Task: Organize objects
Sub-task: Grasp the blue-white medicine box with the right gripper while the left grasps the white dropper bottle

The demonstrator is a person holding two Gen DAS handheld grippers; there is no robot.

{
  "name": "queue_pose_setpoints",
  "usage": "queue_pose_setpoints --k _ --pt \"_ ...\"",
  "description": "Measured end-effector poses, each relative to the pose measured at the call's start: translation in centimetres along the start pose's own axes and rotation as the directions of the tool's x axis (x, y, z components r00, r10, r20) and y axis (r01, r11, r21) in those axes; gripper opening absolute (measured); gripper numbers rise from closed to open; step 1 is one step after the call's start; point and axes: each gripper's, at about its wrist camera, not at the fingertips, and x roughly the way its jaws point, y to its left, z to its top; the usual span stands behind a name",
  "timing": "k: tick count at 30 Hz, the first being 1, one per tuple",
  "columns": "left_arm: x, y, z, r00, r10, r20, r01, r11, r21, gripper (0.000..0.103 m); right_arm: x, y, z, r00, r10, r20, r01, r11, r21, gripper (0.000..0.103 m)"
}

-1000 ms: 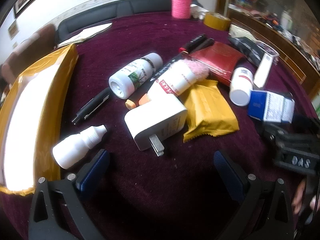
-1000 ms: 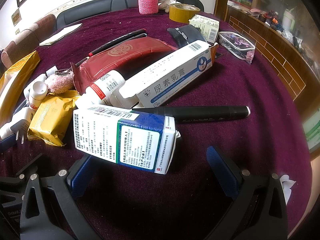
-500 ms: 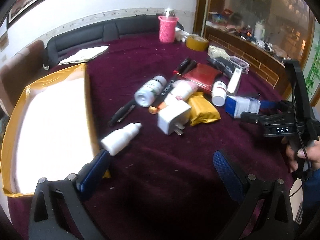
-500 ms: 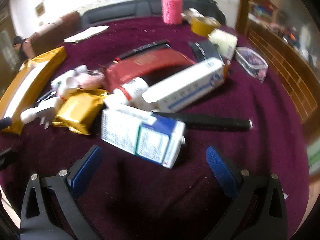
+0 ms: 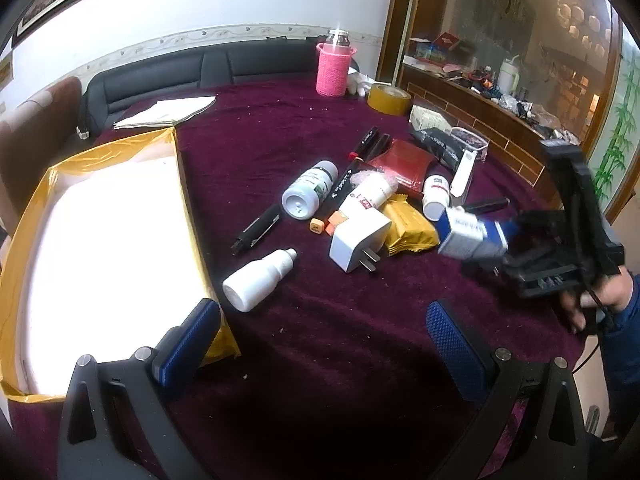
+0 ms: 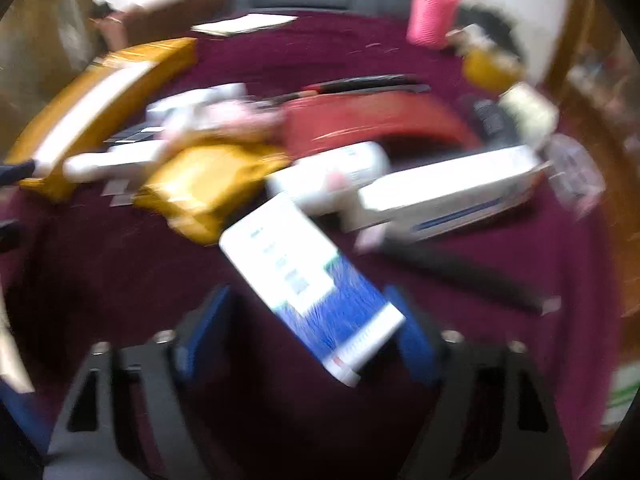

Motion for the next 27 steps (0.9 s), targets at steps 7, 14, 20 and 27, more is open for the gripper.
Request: queue_pose_setpoints --k 7,14,20,27 --pt "-0.2 0.6 1.0 0.999 -0.042 0.000 0.042 0.998 0.051 0.099 -0.7 1.0 0.2 0.999 0.020 0.026 -0.019 0.998 -0.055 0.064" --pt "1.6 0.7 2.2 0.995 -0.036 -0.094 0.052 0.984 0.170 0.063 0.6 0.4 1.0 0.999 0.029 0.030 -0.028 0.999 -0.015 0.032" --pt "3.9 1.6 2.8 0.983 0.009 -0.181 0.028 0.978 0.204 0.053 0.5 0.0 0.7 0.997 0.054 0.055 -0.055 0.998 0.020 0.032" --pt "5.8 1.7 3.1 0.971 0.060 -0.233 -0.004 0.972 0.235 0.038 0.3 0.0 0.6 0.997 0.062 0.056 -0.065 0.997 0.047 0.032"
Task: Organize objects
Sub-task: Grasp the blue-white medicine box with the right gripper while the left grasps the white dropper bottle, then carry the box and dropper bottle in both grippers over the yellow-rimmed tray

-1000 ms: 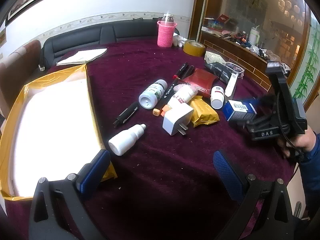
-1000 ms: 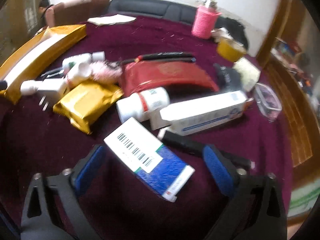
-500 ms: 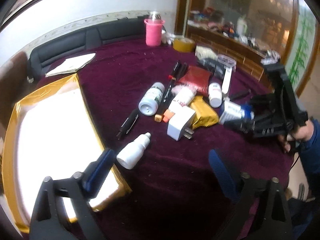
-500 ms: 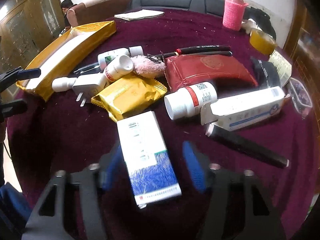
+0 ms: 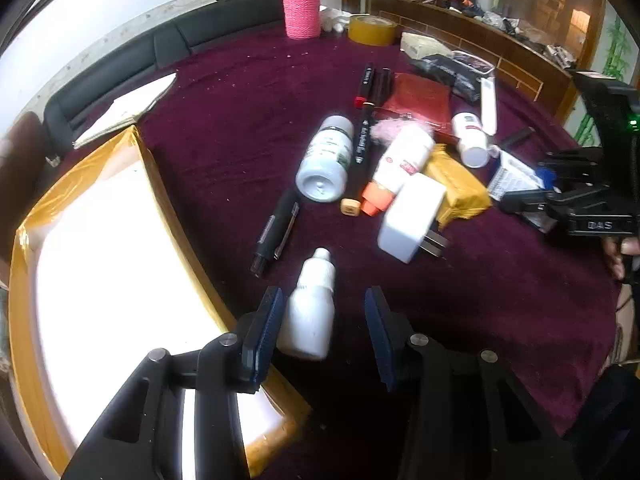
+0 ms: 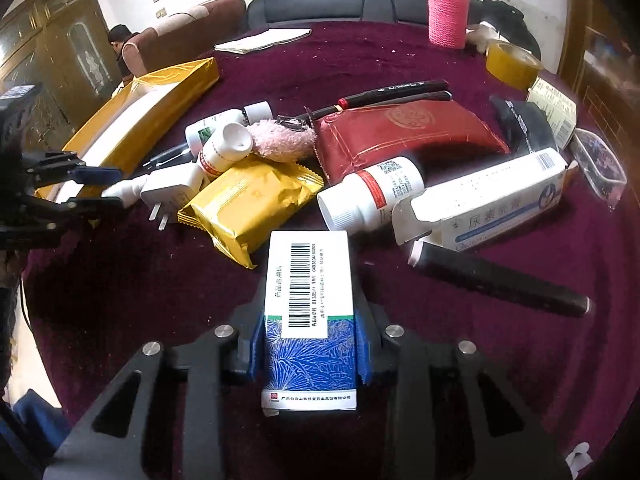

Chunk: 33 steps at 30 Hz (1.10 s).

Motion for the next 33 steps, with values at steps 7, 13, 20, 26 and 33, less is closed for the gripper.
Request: queue_pose_setpoints --k 7,13,20,26,33 --pt "0.7 -1.0 0.4 0.994 0.091 -0.060 -0.088 0.995 0.047 0.038 0.0 0.0 -0.1 1.000 0.006 0.003 -0.006 1.000 0.019 0.032" --pt "0.5 -2.8 -0.5 0.981 0.168 -0.096 -0.156 0.980 0.120 0.035 -0.4 0.3 -0.6 1.000 0.002 -0.001 -0.002 1.000 0.014 0.032" --pt "0.4 -3.7 -0.3 0.977 0.175 -0.125 -0.151 0.972 0.180 0.027 -0.6 0.5 -1.0 1.000 0.009 0.000 -0.008 1.000 0.015 0.032" --pt "1.1 -4.2 0.5 0.964 0.217 -0.153 -0.182 0.960 0.214 0.027 -0.6 0.5 -1.0 1.000 0.013 0.005 -0.013 1.000 0.023 0.032" --pt "1.2 -7.5 0.5 0.922 0.368 -0.124 -0.299 0.877 0.376 0.023 -0.7 0.4 -1.1 1.000 0.023 0.007 -0.023 0.999 0.026 0.032"
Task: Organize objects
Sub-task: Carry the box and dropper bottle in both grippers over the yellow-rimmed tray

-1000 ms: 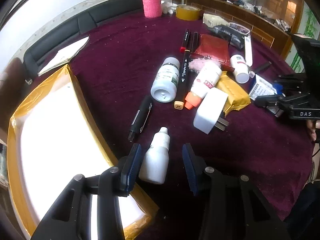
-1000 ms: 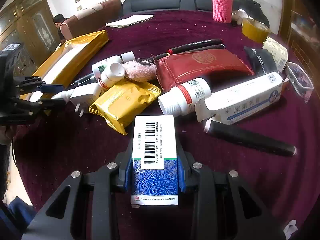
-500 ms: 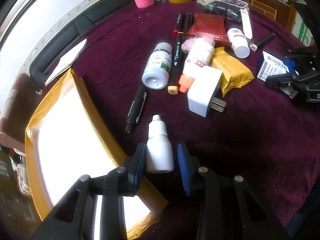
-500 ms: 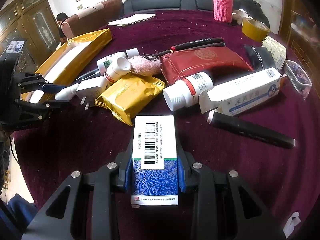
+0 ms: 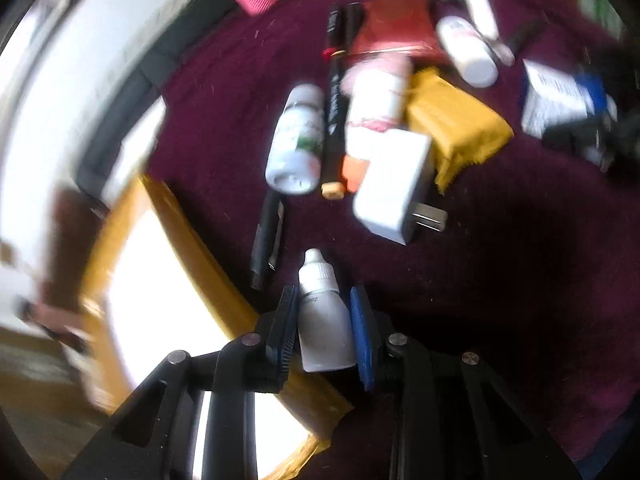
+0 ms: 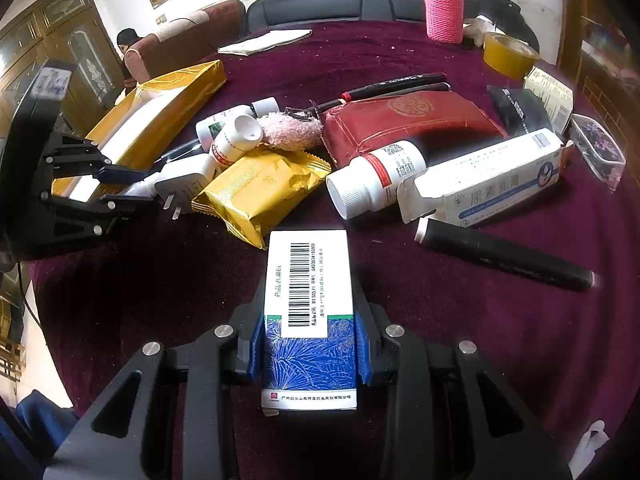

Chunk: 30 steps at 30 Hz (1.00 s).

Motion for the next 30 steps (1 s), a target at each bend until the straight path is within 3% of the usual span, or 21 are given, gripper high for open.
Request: queue_pose_setpoints --k 1,4,5,8,10,14,17,25,30 --pt "-0.4 -0.6 0.1 1.000 0.020 0.009 -0.020 0.999 0.030 0.023 0.0 0.0 0.0 1.000 0.000 0.000 0.000 1.000 -0.002 0.032" --pt "0.1 -0.3 0.1 0.999 -0.017 -0.035 0.017 1.000 0.019 0.023 -0.1 -0.1 -0.1 1.000 0.005 0.004 -0.005 1.000 -0.002 0.032" --pt "0.6 0.1 0.0 0.999 -0.024 -0.049 0.024 1.000 0.003 0.023 -0.1 -0.1 -0.1 1.000 0.009 0.005 -0.009 1.000 0.000 0.032" --pt "1.5 2.4 0.0 0.989 -0.134 -0.061 0.126 0.984 -0.123 0.023 -0.1 -0.2 -0.2 1.000 0.018 0.010 -0.018 1.000 0.003 0.032" --pt "1.6 2.7 -0.2 0.987 -0.151 -0.054 0.142 0.979 -0.144 0.022 -0.1 -0.3 -0.2 1.000 0.021 0.012 -0.021 1.000 0.005 0.032" --pt "1.4 2.5 -0.3 0.990 -0.138 -0.027 0.130 0.974 -0.187 0.022 -0.1 -0.3 -0.2 1.000 0.025 0.014 -0.025 1.000 0.010 0.032" --pt "0.7 2.6 -1.0 0.986 -0.169 0.013 0.167 0.959 -0.227 0.021 -0.2 -0.3 -0.3 0.999 0.027 0.018 -0.027 0.999 0.018 0.032" --pt "-0.8 4.1 -1.7 0.965 -0.244 0.096 0.262 0.916 -0.303 0.022 -0.7 -1.0 -0.5 0.999 0.032 0.035 -0.034 0.998 0.057 0.032" --pt "-1.8 5.4 -2.5 0.942 -0.288 0.171 0.331 0.875 -0.354 0.022 -1.9 -1.1 -0.4 0.997 0.034 0.063 -0.039 0.997 0.066 0.032"
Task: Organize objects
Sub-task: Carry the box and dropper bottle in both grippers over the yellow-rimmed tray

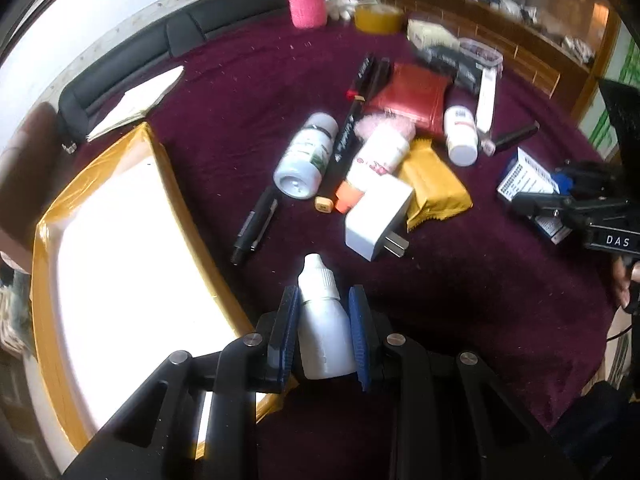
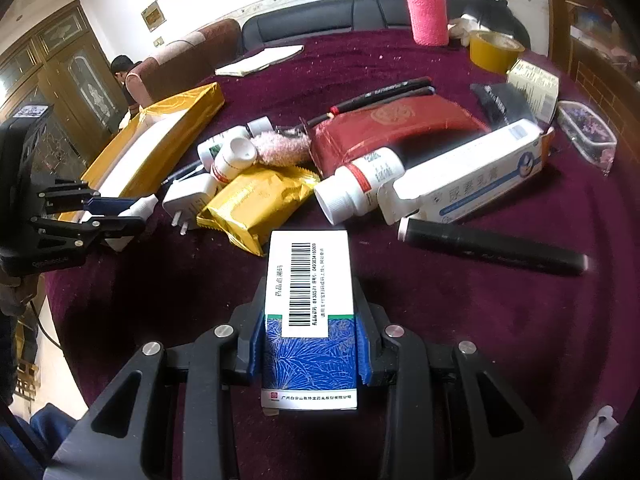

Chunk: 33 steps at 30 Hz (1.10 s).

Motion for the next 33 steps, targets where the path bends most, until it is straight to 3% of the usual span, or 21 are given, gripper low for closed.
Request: queue_pose_setpoints --k 7,11,15,21,26,33 --pt "-3.7 3.8 -1.4 0.988 -0.085 0.127 0.101 0.987 -0.125 0.022 -1.2 2.2 1.0 1.000 0.010 0.020 -0.009 0.999 -0.037 0.032" --pt "-5.6 7.0 -2.6 0.977 -0.091 0.195 0.130 0.972 -0.196 0.022 -1.6 4.4 2.2 0.999 0.044 0.027 -0.042 0.997 -0.068 0.032" --pt "-7.0 11.0 -4.0 0.971 -0.054 0.233 0.118 0.955 -0.271 0.022 -1.5 7.2 3.9 0.997 0.077 0.027 -0.073 0.992 -0.107 0.032" --pt "-7.2 16.8 -5.3 0.974 0.003 0.228 0.083 0.926 -0.368 0.022 0.4 12.5 7.6 0.992 0.128 -0.003 -0.126 0.978 -0.165 0.032" --pt "-6.0 19.6 -6.1 0.979 0.006 0.203 0.080 0.908 -0.412 0.022 4.1 17.5 10.9 0.981 0.180 -0.071 -0.191 0.962 -0.196 0.032" --pt "-4.8 20.7 -9.0 0.985 -0.008 0.174 0.082 0.901 -0.426 0.022 10.6 23.4 10.2 0.948 0.254 -0.193 -0.291 0.938 -0.191 0.032"
